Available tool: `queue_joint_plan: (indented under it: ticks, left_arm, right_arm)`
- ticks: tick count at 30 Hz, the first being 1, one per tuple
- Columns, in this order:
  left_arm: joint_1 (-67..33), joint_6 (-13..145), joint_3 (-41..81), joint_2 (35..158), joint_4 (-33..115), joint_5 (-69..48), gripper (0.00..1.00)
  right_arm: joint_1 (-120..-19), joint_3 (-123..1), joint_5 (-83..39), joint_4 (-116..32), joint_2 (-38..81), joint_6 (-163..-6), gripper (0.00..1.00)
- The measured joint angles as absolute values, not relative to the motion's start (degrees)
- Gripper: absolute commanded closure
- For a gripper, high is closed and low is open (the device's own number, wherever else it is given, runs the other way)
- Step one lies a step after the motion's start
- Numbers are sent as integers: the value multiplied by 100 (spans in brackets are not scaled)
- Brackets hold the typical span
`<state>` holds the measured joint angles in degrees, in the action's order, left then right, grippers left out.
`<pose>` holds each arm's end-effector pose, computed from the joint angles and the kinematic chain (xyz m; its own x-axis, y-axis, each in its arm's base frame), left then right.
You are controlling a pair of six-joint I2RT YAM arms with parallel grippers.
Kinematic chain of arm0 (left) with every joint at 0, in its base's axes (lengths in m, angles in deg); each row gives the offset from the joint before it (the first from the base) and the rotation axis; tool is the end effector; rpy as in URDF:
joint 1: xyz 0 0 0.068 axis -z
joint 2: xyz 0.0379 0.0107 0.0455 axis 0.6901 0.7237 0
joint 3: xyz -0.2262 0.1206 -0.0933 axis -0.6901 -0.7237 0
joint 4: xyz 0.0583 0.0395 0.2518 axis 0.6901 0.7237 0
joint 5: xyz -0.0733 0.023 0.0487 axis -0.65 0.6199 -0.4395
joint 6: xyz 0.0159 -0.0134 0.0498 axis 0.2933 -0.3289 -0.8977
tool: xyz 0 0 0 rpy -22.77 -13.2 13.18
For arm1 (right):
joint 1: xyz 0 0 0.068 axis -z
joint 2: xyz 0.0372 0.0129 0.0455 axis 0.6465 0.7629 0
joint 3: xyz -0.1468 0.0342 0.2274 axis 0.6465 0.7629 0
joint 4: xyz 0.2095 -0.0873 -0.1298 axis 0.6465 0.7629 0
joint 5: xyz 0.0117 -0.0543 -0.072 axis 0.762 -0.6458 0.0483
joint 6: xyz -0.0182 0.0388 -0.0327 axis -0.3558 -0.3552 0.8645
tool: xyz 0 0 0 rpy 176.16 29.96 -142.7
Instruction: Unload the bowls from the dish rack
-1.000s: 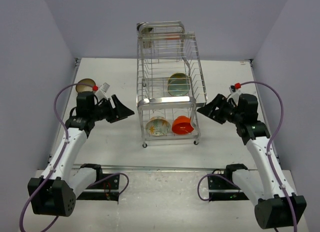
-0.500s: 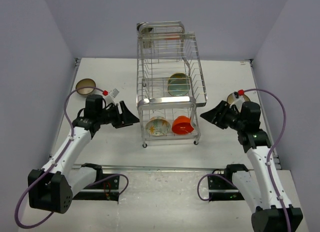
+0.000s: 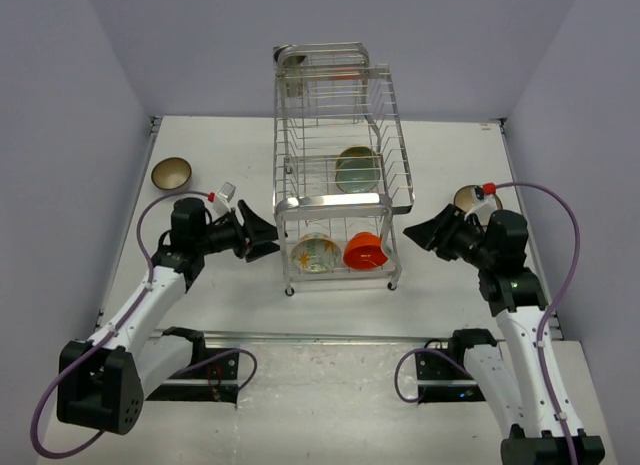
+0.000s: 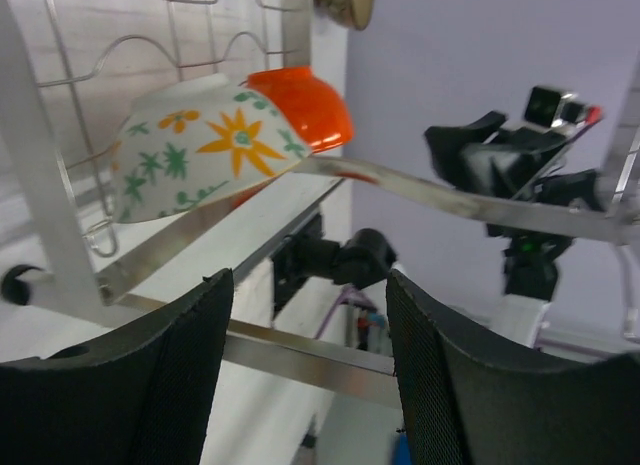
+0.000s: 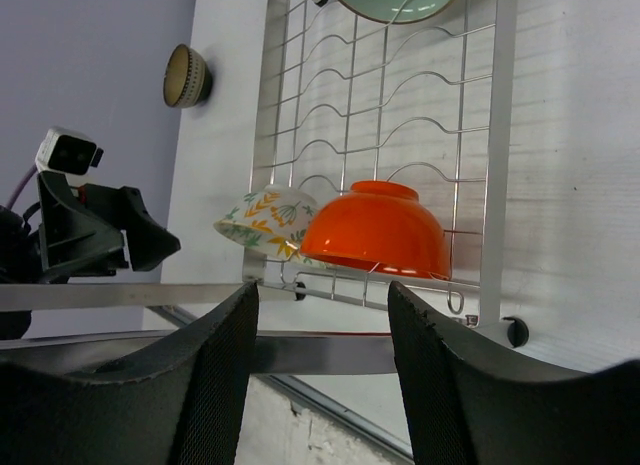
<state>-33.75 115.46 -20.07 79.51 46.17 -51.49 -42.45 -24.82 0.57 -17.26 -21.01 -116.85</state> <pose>0.2058 -0.0634 0.2345 -0.9031 -0.4188 -0.0949 -0.0546 0.3310 -0.9420 0.1518 0.0240 0.2996 -0.6305 0.5178 -0.5782 -0.1294 0.6644 0.7361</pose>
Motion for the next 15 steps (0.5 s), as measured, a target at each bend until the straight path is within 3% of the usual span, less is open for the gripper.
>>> queue_joint_plan:
  ticks: [6, 15]
  left_arm:
    - [-2958, 13113, -1906, 7942, 3795, -4745, 40]
    - [-1762, 14387, -1454, 8296, 3766, -3455, 40]
  right_arm:
    - [-4245, -2482, 52, -1722, -2280, -11689, 45]
    - [-4245, -2484, 46, -1662, -2530, -11685, 44]
